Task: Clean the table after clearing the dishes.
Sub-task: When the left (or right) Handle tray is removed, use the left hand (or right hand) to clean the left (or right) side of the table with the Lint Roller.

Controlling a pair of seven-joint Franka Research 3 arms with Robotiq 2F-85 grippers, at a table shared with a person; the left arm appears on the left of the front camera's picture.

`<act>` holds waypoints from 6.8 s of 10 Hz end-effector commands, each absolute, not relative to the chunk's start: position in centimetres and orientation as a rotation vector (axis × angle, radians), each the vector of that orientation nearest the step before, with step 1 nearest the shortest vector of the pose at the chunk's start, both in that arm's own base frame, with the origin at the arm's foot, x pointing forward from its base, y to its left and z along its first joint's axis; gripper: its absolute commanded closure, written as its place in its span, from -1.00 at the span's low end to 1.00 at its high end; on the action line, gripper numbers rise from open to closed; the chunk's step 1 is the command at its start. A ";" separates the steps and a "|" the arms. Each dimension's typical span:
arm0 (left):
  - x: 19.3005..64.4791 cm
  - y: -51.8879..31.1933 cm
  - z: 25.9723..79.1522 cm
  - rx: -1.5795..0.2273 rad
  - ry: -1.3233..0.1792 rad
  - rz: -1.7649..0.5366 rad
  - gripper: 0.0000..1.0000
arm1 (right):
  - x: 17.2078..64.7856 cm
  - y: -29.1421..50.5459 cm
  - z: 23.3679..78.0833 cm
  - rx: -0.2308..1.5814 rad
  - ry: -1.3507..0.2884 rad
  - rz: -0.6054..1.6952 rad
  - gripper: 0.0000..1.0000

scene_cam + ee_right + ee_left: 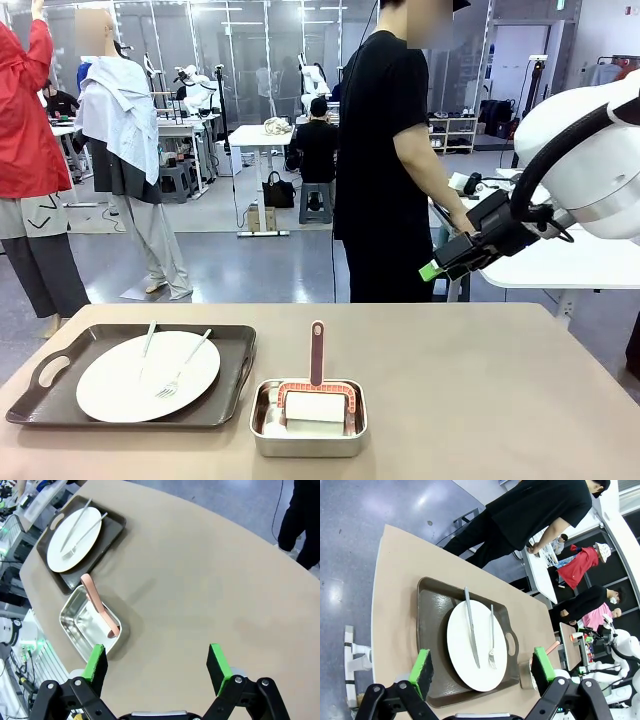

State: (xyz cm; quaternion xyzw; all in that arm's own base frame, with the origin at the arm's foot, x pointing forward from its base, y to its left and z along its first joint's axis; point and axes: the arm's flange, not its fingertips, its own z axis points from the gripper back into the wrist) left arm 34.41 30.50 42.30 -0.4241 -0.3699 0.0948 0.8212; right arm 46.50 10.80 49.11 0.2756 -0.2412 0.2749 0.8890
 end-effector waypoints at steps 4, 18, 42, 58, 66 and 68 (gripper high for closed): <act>34.3 30.7 42.5 -0.912 -0.790 0.194 -1.00 | 48.1 13.7 50.6 0.483 -0.461 0.716 -1.00; 34.3 30.7 42.5 -0.912 -0.790 0.194 -1.00 | 52.3 38.8 44.3 0.360 0.149 1.491 -1.00; 34.3 30.7 42.5 -0.912 -0.790 0.194 -1.00 | 49.7 37.3 46.3 0.322 0.175 1.327 0.98; 34.3 30.7 42.5 -0.912 -0.790 0.194 -1.00 | 50.2 10.7 46.4 0.651 -0.205 0.078 0.59; 34.3 30.7 42.5 -0.912 -0.790 0.194 -1.00 | 52.0 11.5 36.5 0.875 -0.149 0.052 0.59; 34.3 30.7 42.5 -0.912 -0.790 0.194 -1.00 | 51.7 12.0 34.3 0.854 -0.153 0.048 0.59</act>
